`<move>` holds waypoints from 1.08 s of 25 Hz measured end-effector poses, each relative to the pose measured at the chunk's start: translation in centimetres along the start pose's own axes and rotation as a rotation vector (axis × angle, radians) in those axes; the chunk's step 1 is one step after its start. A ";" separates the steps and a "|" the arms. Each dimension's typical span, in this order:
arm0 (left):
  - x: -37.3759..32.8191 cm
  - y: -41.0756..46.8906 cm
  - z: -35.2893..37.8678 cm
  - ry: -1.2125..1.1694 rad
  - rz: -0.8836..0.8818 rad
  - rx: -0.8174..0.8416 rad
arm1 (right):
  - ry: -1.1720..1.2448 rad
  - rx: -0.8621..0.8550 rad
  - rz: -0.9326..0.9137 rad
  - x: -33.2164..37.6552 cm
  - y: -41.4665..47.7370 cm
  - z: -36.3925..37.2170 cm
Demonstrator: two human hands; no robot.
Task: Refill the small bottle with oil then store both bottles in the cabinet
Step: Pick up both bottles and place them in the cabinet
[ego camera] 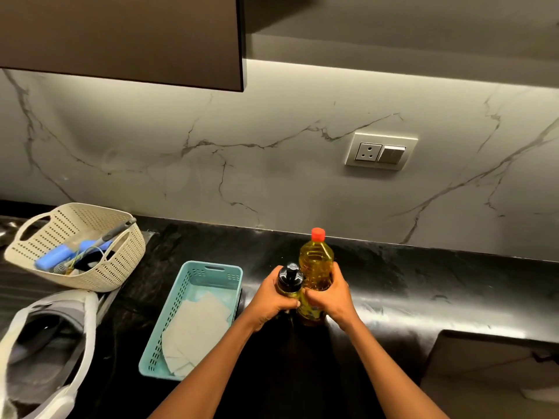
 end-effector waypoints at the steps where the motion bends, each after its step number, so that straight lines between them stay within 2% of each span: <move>1: 0.0 -0.6 0.4 0.017 0.012 0.001 | 0.022 -0.002 -0.030 -0.1 -0.8 -0.1; 7: 0.9 -2.8 1.5 0.026 0.008 0.013 | -0.041 0.005 -0.070 -0.6 -2.9 -0.3; 13: 1.1 -3.9 1.4 0.030 -0.011 0.017 | -0.068 0.092 -0.079 -1.1 -4.5 -1.9; 19: 2.1 -4.9 0.6 0.031 -0.086 0.023 | -0.161 0.056 0.067 -5.6 -8.3 -3.9; 27: 2.1 -5.2 1.8 -0.008 -0.116 0.042 | -0.054 -0.337 0.093 -3.9 -9.3 -2.3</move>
Point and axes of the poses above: each hand's wrist, its own y-axis towards the middle knuckle, its own z-axis out of the palm, x = y × z, the point moved 3 cm from there along y, towards the middle knuckle, and after that the axes turned 3 degrees about -y, right-handed, at the moved point
